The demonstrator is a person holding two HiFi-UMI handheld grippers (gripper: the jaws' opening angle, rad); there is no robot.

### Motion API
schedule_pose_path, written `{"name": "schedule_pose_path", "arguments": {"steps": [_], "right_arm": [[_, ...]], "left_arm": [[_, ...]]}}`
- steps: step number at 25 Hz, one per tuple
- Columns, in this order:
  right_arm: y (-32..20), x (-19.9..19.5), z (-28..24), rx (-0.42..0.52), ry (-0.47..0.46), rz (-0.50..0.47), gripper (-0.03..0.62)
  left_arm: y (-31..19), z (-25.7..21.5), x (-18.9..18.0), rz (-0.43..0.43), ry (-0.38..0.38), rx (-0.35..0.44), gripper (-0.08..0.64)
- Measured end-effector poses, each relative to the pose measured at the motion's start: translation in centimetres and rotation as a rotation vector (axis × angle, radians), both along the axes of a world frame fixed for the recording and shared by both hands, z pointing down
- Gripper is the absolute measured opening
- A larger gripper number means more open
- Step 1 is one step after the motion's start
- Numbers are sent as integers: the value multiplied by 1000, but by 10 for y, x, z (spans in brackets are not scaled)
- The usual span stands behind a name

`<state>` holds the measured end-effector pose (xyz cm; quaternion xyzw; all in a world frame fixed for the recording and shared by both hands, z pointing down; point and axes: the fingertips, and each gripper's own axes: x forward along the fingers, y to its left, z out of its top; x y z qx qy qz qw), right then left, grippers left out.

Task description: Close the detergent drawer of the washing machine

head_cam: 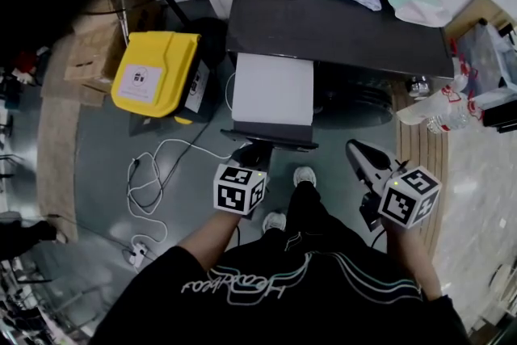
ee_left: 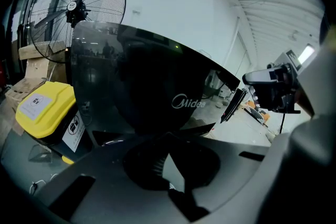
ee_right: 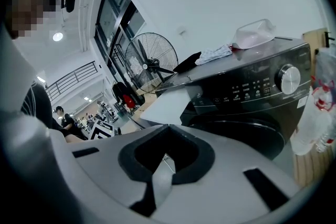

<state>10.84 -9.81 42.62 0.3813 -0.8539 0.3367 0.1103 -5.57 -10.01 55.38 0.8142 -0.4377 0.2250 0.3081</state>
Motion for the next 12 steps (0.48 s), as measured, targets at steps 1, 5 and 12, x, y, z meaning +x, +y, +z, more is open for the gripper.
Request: {"name": "schedule_pose_path", "arguments": {"steps": [1,5,12], "right_arm": [[0,1,0,0,-1,1,28],[-3,3,1,-3,-4,6,28],[-7,5,0,-7,-1,15,28]], "left_arm": [[0,0,0,0,-1,1,23],[-3,0,0,-4,-5,1,23],[-12,-3,2,-2,-3,3,23]]}}
